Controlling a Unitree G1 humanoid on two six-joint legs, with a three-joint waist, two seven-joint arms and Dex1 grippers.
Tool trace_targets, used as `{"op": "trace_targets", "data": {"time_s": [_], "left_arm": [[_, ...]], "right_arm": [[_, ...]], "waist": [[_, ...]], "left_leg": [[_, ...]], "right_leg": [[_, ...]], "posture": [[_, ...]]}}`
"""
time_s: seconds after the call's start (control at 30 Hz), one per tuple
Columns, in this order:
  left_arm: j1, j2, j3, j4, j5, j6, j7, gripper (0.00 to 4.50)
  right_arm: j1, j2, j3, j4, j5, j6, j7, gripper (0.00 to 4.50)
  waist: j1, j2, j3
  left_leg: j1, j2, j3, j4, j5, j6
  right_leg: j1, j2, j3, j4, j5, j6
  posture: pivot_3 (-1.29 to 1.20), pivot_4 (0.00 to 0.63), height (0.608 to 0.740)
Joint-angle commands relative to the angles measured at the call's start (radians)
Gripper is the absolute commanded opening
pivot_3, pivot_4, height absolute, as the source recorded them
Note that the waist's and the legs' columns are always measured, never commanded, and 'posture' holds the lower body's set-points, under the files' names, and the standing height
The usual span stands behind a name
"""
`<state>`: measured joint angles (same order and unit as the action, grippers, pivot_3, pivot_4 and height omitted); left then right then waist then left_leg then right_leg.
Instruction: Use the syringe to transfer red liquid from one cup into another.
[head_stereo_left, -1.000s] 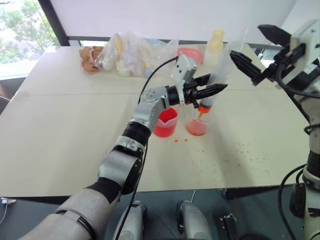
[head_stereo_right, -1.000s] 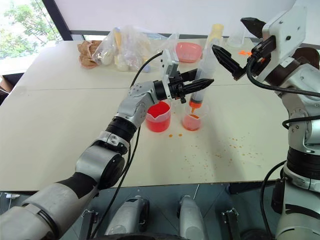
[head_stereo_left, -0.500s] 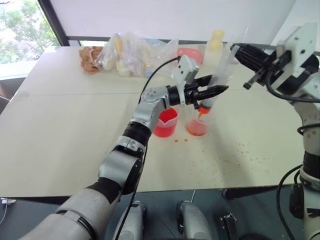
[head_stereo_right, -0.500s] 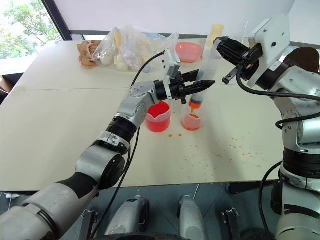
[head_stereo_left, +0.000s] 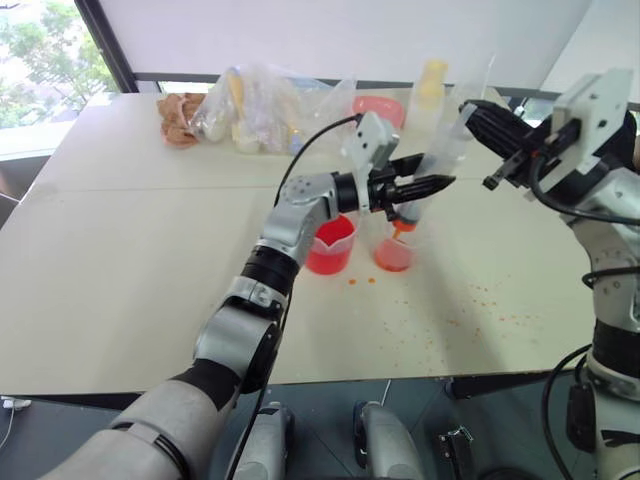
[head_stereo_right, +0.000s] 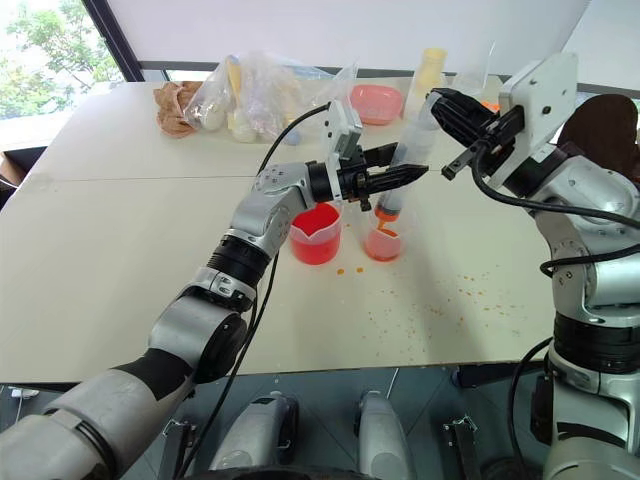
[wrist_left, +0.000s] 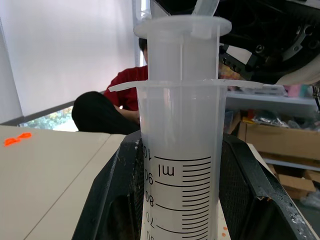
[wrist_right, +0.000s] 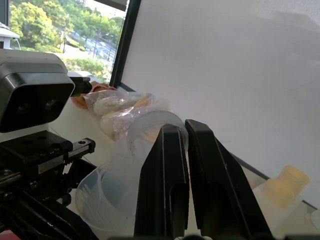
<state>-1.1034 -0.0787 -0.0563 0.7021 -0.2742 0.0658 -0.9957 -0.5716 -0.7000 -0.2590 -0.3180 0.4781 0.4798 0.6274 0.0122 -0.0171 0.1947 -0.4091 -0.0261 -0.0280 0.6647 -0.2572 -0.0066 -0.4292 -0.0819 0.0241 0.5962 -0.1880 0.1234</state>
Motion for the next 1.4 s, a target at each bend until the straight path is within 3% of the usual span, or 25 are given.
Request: {"op": "trace_targets", "data": {"time_s": [0.03,0.5,0.6,0.8,1.07,1.2,1.33,1.4], "left_arm": [[-0.057,-0.028,0.037,-0.111,-0.062,-0.02,0.015,1.44],[-0.077,-0.037,0.058,-0.14,-0.083,0.004,0.023,1.44],[-0.07,-0.04,0.055,-0.148,-0.084,0.009,0.02,1.44],[-0.056,-0.043,0.045,-0.172,-0.081,0.017,0.02,1.44],[-0.08,-0.037,0.093,-0.226,-0.133,0.121,0.076,1.44],[-0.209,0.055,0.19,-0.213,-0.203,0.264,0.186,1.44],[-0.424,0.357,0.209,-0.021,-0.136,0.595,0.296,1.44],[-0.484,0.457,0.173,0.066,-0.106,0.772,0.313,1.44]], "right_arm": [[0.032,0.016,0.048,-0.029,0.025,0.038,0.016,0.05],[0.077,0.031,0.067,-0.045,0.036,0.058,0.001,0.05],[0.07,0.025,0.046,-0.032,0.034,0.051,-0.005,0.9],[0.065,-0.002,-0.005,0.001,0.013,0.034,-0.019,3.79],[0.125,-0.069,-0.221,0.01,0.142,0.098,-0.016,3.79],[0.156,-0.114,-0.26,0.003,0.171,0.116,0.015,3.79],[0.131,-0.15,-0.168,-0.101,0.253,0.165,0.095,3.79],[0.101,-0.149,-0.122,-0.142,0.293,0.182,0.115,3.79]], "waist": [[0.0,0.0,0.0],[0.0,0.0,0.0],[0.0,0.0,0.0],[0.0,0.0,0.0],[0.003,-0.001,0.0],[-0.009,0.001,0.0],[-0.041,0.003,0.0],[-0.06,0.004,-0.001]], "left_leg": [[0.0,0.0,0.0,0.0,0.0,0.0],[0.0,0.0,0.0,0.0,0.0,0.0],[0.0,0.0,0.0,0.0,0.0,0.0],[0.0,0.0,0.0,0.0,0.0,0.0],[0.0,0.0,0.0,0.0,0.0,0.0],[0.0,0.0,0.0,0.001,0.0,0.0],[0.002,0.001,0.0,0.0,-0.001,0.002],[0.004,0.002,-0.001,-0.001,-0.002,0.003]], "right_leg": [[0.0,0.0,0.0,0.0,0.0,0.0],[0.0,0.0,0.0,0.0,0.0,0.0],[0.0,0.0,0.0,0.0,0.0,0.0],[0.0,0.0,0.0,0.0,0.0,0.0],[0.001,0.0,0.0,-0.001,0.0,0.0],[0.001,0.0,0.0,0.0,0.0,0.0],[0.001,0.003,0.001,0.001,0.0,0.0],[0.0,0.004,0.001,0.003,-0.001,0.0]], "posture": [[0.0,0.15,0.74],[0.0,0.15,0.74],[0.0,0.15,0.74],[0.0,0.15,0.74],[0.0,0.15,0.74],[0.0,0.15,0.74],[0.0,0.15,0.74],[0.0,0.15,0.74]]}}
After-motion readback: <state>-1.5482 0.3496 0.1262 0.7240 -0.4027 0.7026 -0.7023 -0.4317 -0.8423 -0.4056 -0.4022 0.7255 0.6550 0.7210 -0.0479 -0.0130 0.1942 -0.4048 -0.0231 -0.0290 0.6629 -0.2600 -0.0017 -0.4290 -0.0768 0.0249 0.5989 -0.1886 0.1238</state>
